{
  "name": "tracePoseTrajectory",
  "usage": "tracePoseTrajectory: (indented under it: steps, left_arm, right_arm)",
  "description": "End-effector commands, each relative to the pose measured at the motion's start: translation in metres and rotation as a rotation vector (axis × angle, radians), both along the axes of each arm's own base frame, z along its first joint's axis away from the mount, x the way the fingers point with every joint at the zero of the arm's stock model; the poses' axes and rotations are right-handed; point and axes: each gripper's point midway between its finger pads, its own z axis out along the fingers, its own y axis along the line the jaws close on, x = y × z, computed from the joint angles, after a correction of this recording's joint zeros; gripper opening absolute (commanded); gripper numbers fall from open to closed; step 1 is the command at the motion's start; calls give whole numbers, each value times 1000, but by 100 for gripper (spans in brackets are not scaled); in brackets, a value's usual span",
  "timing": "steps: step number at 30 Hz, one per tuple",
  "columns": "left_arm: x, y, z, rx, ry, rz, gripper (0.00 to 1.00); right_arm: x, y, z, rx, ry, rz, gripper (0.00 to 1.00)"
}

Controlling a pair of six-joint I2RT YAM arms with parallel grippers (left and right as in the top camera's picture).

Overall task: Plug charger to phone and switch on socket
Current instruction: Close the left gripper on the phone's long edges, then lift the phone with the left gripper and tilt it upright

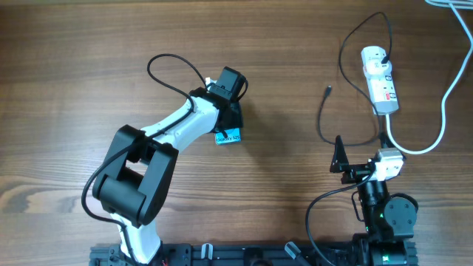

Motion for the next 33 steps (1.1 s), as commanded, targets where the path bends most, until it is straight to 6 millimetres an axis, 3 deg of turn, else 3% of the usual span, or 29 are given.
tracePoseTrajectory:
  steps: [1,15,18,26,33]
  left_arm:
    - [-10,4,-17,21,43,18,26]
    - [-15,7,-16,35,63,10,25]
    - [-12,6,-1,29,53,9,25]
    - [0,-2,70,-3,-3,8,24]
    - [-8,-1,110,-42,-27,1,24]
  right_arm:
    - [0,-2,2,-12,-10,-13,99]
    - [0,-2,2,-11,-10,-13,99]
    - [0,-2,2,-11,-10,-13,100]
    - [0,-2,2,-12,-10,-13,100]
    - [0,-2,2,-12,-10,-13,100]
